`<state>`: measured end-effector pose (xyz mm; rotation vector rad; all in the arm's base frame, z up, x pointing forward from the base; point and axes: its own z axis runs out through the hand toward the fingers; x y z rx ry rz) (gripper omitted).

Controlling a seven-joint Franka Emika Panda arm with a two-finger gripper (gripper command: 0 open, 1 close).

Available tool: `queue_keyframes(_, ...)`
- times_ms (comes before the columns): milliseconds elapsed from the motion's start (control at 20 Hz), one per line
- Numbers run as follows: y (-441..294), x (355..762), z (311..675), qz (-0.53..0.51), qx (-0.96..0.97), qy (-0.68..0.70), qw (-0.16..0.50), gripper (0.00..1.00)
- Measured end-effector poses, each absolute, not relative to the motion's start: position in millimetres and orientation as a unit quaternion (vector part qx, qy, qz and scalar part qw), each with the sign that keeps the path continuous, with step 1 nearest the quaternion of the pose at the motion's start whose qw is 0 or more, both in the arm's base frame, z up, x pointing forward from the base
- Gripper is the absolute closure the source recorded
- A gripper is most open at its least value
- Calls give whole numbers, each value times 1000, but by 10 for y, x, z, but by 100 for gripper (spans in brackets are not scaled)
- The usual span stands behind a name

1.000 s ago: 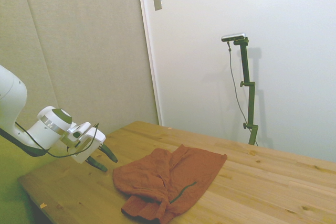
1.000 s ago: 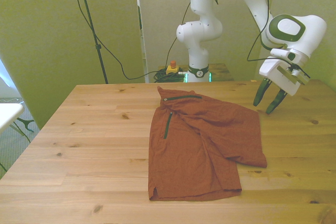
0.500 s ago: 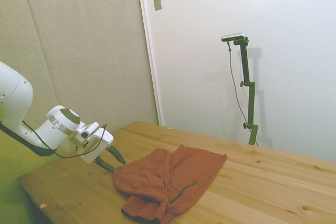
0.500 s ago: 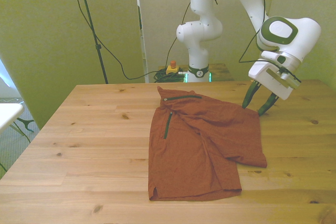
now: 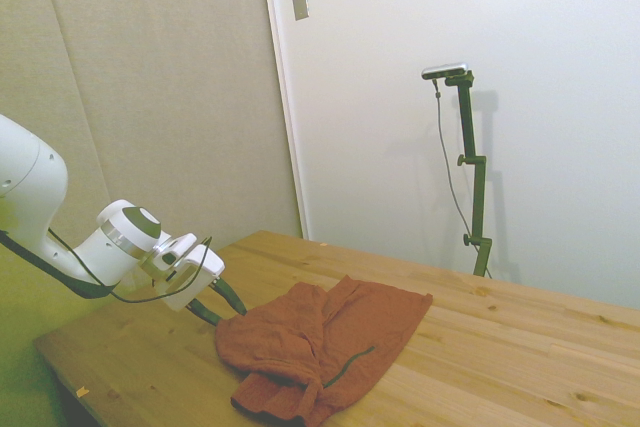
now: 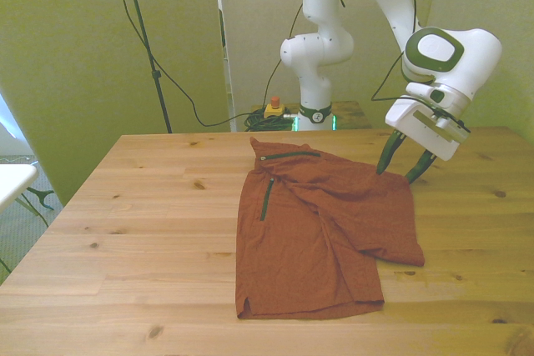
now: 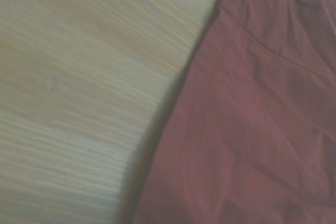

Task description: Fold the shorts

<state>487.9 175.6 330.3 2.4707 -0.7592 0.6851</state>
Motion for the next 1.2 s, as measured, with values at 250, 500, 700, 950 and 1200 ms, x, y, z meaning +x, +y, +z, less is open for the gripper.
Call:
queue_keyframes(250, 1569, 4949, 3300, 247, 895, -292, 230, 0)
queue_keyframes(500, 1559, 4950, 3297, 246, 895, -292, 230, 100)
queue_keyframes(700, 1553, 4946, 3295, 246, 895, -293, 228, 100)
queue_keyframes(950, 1570, 4922, 3259, 247, 898, -293, 217, 100)
queue_keyframes(1200, 1597, 4889, 3210, 251, 900, -286, 211, 100)
